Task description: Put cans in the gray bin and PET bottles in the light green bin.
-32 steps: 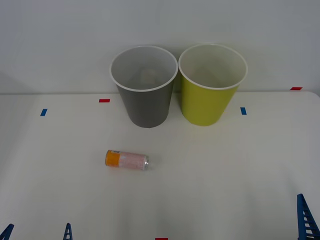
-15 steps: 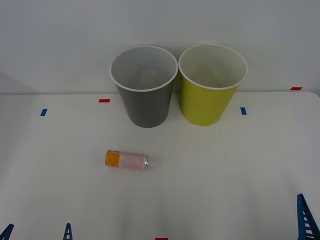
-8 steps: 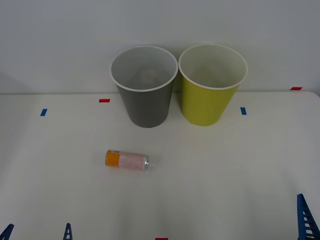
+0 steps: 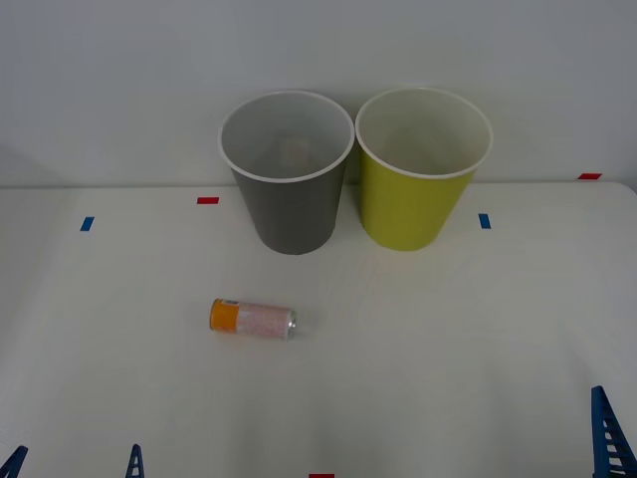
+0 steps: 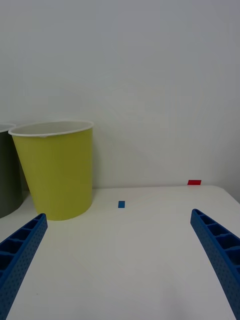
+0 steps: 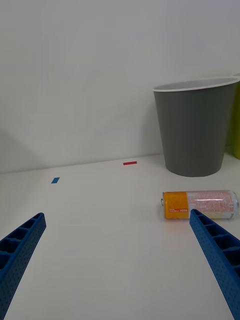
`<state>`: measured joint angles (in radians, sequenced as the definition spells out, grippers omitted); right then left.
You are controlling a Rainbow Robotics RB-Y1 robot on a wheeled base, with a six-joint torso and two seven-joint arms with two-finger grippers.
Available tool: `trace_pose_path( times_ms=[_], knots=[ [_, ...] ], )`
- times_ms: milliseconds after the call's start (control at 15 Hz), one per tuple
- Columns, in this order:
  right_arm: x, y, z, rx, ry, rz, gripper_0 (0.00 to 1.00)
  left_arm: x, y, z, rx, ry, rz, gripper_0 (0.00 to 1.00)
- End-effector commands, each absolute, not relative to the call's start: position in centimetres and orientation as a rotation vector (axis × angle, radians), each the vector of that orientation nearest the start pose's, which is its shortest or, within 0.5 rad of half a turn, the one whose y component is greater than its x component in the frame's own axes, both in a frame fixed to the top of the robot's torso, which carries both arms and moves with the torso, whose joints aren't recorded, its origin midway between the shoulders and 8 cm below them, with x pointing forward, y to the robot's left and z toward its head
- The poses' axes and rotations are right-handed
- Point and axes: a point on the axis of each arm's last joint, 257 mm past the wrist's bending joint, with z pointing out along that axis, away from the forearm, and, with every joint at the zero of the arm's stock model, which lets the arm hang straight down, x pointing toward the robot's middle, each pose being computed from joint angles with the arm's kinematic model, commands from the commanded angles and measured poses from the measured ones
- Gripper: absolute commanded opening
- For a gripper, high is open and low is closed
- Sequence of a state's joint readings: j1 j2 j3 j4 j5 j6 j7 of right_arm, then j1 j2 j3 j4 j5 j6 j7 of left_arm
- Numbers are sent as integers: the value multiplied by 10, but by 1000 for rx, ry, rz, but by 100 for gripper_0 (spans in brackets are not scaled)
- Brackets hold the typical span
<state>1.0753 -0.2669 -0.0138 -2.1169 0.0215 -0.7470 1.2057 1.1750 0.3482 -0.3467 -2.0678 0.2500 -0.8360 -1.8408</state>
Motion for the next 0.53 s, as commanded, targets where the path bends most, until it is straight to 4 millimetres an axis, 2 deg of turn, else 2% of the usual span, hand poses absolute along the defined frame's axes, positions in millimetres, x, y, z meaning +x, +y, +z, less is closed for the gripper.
trace_pose_path(
  times_ms=[67, 533],
  knots=[
    [228, -315, -161, 4, 1344, 22, 100, 186, 251, -207, 39, 1451, 129, 100],
    [228, -315, -161, 4, 1344, 22, 100, 186, 251, -207, 39, 1451, 129, 100]
  ],
)
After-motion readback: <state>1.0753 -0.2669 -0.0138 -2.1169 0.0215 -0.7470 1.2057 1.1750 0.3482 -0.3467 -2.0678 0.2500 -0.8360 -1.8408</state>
